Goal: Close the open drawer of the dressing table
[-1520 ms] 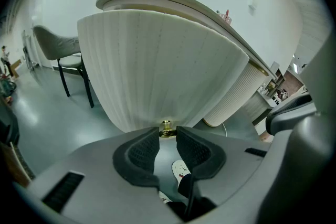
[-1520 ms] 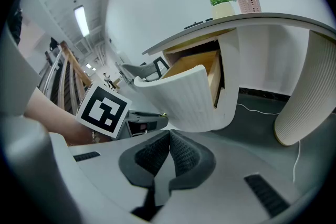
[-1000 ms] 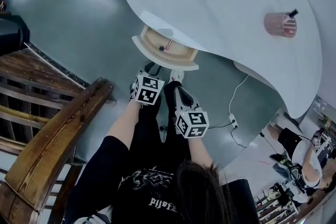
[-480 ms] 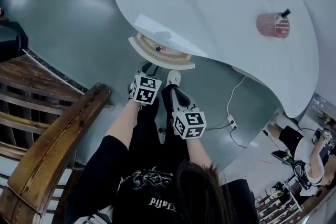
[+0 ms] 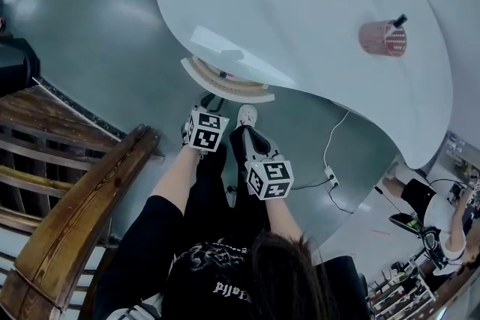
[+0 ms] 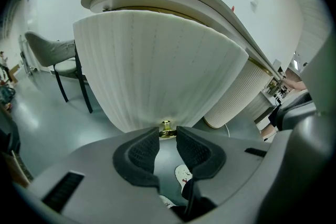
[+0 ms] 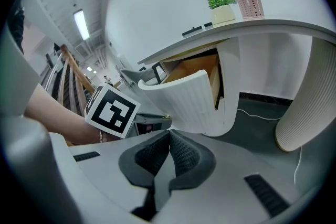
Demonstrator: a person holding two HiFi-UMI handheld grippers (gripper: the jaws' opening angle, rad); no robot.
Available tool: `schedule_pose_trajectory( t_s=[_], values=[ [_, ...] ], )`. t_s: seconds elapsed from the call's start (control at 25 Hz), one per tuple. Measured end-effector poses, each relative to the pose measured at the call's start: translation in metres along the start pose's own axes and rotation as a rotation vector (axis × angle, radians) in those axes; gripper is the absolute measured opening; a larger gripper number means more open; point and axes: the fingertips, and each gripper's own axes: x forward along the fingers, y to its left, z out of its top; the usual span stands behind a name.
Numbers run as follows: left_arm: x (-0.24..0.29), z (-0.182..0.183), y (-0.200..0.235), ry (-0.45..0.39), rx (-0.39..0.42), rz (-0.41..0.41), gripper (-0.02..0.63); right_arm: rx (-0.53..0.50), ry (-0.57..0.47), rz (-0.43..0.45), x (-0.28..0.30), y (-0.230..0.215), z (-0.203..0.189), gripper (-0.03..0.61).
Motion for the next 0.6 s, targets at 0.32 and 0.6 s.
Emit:
schedule_pose_trajectory(
  t_s=[0.32, 0.6],
  values=[
    [0.007, 0.010, 0.000, 0.001, -0.001, 0.002, 0.115, 0.008, 0.005, -0.006, 0.000, -0.005, 0.001, 0.026],
    [0.012, 0.016, 0.001, -0.013, 0.005, -0.005, 0.115, 0.006, 0.008, -0.007, 0.003, -0.006, 0.001, 0.026]
  ],
)
